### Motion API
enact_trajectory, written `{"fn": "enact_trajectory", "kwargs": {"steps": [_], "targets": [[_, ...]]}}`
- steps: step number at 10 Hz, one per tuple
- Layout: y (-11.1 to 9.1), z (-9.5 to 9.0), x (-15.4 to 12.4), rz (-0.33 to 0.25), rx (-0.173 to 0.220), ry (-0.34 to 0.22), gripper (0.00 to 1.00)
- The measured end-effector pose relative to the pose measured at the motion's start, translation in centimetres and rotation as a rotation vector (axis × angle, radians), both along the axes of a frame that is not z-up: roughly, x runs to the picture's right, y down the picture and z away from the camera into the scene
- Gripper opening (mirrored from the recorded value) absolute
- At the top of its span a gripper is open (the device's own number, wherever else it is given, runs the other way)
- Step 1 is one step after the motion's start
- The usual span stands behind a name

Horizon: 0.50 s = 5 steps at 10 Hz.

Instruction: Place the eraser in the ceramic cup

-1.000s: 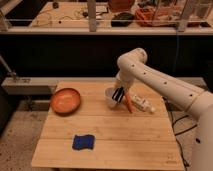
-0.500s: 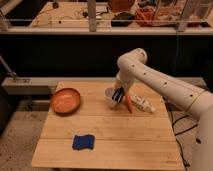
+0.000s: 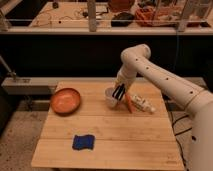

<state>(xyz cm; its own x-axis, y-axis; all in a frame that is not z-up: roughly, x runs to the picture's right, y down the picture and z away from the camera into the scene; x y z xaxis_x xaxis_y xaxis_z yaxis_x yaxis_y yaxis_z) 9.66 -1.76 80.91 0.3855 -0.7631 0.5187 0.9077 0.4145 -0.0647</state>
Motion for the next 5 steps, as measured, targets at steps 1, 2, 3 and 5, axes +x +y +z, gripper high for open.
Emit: {"fn": "enact_trajectory", "kwargs": {"steps": [1, 2, 3, 5], "targets": [[-0.18, -0.10, -0.15, -0.001, -0.022, 0.005, 0.00], [-0.36, -0.14, -0.29, 0.002, -0.034, 0.011, 0.00], [-0.41, -0.24, -0.46, 0.005, -0.056, 0.020, 0.00], [-0.68, -0.93, -0.40, 0.045, -0.093, 0.027, 0.00]]}}
